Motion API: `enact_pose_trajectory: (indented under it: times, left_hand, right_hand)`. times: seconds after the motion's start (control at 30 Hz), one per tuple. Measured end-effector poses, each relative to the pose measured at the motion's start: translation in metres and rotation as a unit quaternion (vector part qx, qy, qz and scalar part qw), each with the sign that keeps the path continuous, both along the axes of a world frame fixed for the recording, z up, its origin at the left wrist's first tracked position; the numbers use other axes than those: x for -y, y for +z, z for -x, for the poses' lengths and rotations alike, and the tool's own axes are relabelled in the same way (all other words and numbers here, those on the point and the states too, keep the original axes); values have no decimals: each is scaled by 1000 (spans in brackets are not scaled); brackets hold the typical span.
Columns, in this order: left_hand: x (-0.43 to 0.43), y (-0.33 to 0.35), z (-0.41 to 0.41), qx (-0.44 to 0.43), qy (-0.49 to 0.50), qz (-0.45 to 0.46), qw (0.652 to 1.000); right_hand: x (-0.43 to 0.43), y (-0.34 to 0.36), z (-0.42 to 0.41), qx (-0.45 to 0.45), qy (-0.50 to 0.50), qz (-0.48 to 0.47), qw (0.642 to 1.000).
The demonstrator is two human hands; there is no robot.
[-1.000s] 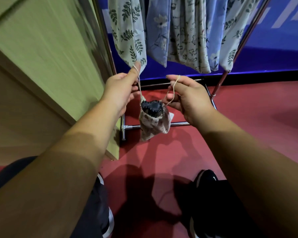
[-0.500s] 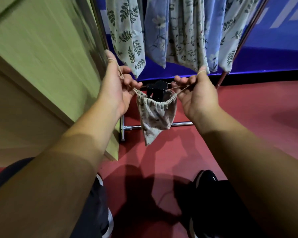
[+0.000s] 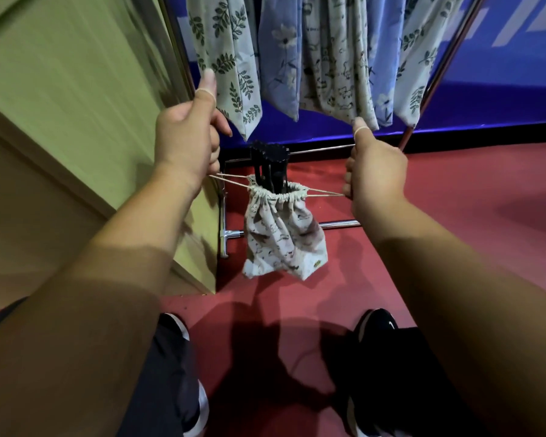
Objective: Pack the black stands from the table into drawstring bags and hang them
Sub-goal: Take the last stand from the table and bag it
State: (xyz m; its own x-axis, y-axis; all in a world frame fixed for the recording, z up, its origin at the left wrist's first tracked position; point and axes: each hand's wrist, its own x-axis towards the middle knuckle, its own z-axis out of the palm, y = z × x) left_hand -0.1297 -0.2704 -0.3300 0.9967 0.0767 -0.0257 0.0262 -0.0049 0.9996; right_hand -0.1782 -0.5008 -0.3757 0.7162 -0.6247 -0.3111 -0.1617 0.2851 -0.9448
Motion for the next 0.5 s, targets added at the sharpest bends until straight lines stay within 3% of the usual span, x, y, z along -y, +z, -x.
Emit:
enact_pose_trajectory:
  times: [0.07, 0.2, 0.5]
  left_hand:
    - [-4, 5, 0, 9, -2, 7, 1000]
    - [-8, 7, -2, -13, -11, 20, 1000]
    - [7, -7, 1, -46, -184, -8, 982]
  right_hand:
    - [2, 2, -1, -12, 3, 74, 997]
    - [5, 6, -3, -22, 4, 122, 992]
    - [-11, 18, 1, 55, 144, 69, 986]
